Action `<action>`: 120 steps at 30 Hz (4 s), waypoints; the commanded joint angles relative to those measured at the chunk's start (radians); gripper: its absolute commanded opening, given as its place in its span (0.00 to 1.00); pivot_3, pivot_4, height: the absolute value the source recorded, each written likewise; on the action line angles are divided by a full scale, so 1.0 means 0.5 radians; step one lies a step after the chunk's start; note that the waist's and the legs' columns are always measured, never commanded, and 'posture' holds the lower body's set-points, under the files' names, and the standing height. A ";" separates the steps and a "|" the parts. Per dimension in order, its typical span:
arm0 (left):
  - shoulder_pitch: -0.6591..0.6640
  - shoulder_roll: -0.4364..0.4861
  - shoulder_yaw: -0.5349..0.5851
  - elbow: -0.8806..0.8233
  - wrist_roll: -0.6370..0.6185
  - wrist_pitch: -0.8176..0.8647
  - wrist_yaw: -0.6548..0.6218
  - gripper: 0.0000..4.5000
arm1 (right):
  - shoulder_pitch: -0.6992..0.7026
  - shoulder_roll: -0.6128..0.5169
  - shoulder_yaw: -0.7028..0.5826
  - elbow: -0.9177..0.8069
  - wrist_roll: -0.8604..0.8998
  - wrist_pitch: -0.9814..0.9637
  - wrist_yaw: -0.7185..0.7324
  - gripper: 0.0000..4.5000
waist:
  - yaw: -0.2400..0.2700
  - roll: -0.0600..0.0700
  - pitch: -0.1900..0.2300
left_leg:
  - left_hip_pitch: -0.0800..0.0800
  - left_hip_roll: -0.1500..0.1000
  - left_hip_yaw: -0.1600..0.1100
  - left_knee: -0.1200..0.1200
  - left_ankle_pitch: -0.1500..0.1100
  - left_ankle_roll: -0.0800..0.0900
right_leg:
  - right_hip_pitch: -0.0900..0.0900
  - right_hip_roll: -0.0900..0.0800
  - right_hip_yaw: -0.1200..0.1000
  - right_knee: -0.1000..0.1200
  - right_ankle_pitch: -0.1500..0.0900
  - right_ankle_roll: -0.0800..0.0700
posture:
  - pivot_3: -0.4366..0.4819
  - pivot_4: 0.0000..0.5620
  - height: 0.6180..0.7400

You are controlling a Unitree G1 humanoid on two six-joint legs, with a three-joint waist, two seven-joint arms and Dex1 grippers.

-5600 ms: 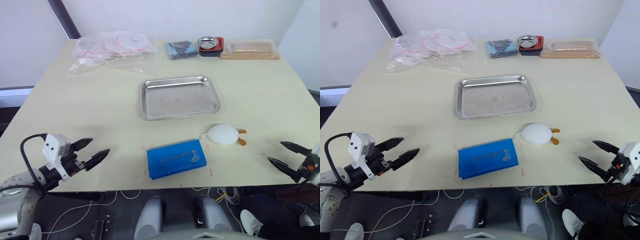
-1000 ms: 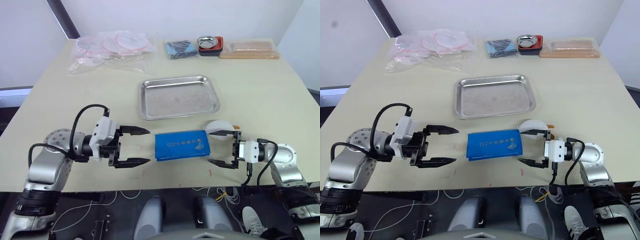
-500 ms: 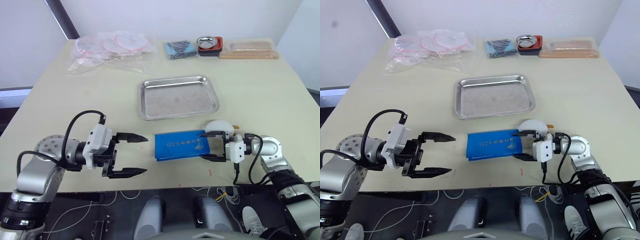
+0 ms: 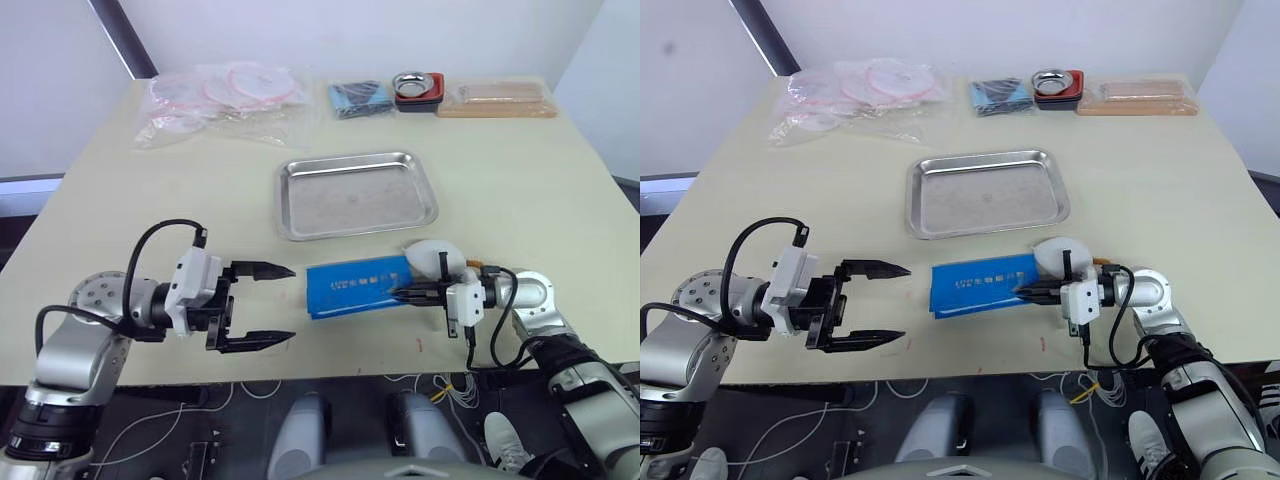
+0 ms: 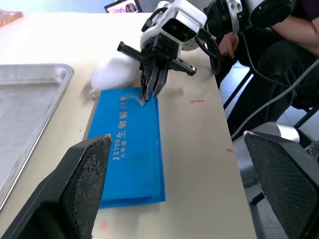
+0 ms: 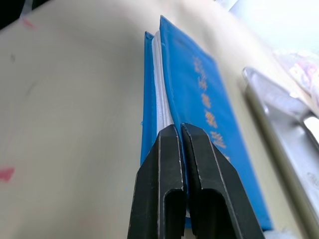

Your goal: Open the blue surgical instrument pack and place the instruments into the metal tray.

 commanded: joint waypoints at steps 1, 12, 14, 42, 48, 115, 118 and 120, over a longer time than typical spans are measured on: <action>-0.077 0.002 0.054 0.057 -0.009 -0.069 -0.015 1.00 | 0.053 -0.098 -0.018 -0.396 0.238 0.447 0.055 0.02 | 0.002 0.001 0.001 | 0.000 0.000 0.000 0.000 0.000 0.000 | 0.000 0.000 0.000 0.000 0.000 0.000 | 0.48 0.27 1.00; -0.129 -0.028 -0.018 0.137 -0.021 -0.095 -0.102 1.00 | 0.049 -0.271 -0.014 -0.908 0.516 1.865 0.127 0.02 | 0.004 0.001 0.001 | -0.001 -0.002 0.000 0.000 0.000 0.000 | 0.000 0.001 -0.001 -0.001 0.000 0.000 | 0.48 0.27 1.00; -0.123 -0.032 -0.025 0.142 -0.040 -0.096 -0.147 1.00 | -0.011 -0.256 -0.051 -0.880 0.570 2.057 0.103 0.02 | 0.004 0.001 0.001 | -0.001 -0.002 0.000 0.000 0.000 0.000 | -0.001 0.001 -0.002 -0.001 0.000 0.000 | 0.48 0.27 1.00; -0.765 -0.565 -0.251 1.249 0.194 -0.164 -0.141 1.00 | -0.577 0.123 -0.105 0.196 0.015 1.285 0.327 0.02 | -0.034 -0.002 -0.001 | 0.000 -0.002 -0.002 0.001 0.000 0.000 | 0.000 0.005 -0.003 0.001 0.003 -0.004 | 0.48 0.27 1.00; -0.879 -0.647 -0.257 1.429 0.252 -0.288 -0.189 1.00 | -0.577 0.125 -0.100 0.218 -0.021 1.264 0.356 0.02 | -0.041 -0.002 -0.001 | -0.001 -0.002 -0.004 0.001 0.000 0.000 | 0.000 0.004 -0.004 0.001 0.003 -0.004 | 0.48 0.27 1.00; -0.967 -0.694 -0.338 1.639 0.376 -0.471 -0.403 0.00 | 0.232 -0.417 -0.966 -0.797 0.719 2.570 -0.068 0.01 | -0.033 -0.001 0.000 | -0.005 -0.004 -0.006 0.001 0.000 0.000 | -0.001 0.004 -0.005 -0.001 0.003 -0.003 | 0.48 0.27 1.00; -1.012 -0.698 -0.343 1.700 0.392 -0.491 -0.412 0.00 | 0.191 -0.383 -1.074 -0.896 0.925 2.728 -0.123 0.01 | -0.033 -0.001 0.000 | -0.005 -0.004 -0.006 0.001 0.000 0.000 | -0.001 0.004 -0.005 -0.001 0.003 -0.003 | 0.48 0.27 1.00; -1.029 -0.706 -0.348 1.731 0.400 -0.506 -0.416 0.00 | 0.152 -0.335 -1.106 -0.963 1.033 2.813 -0.190 0.01 | -0.034 -0.001 0.000 | -0.005 -0.004 -0.007 0.001 0.000 0.000 | -0.001 0.004 -0.006 -0.001 0.003 -0.003 | 0.48 0.27 1.00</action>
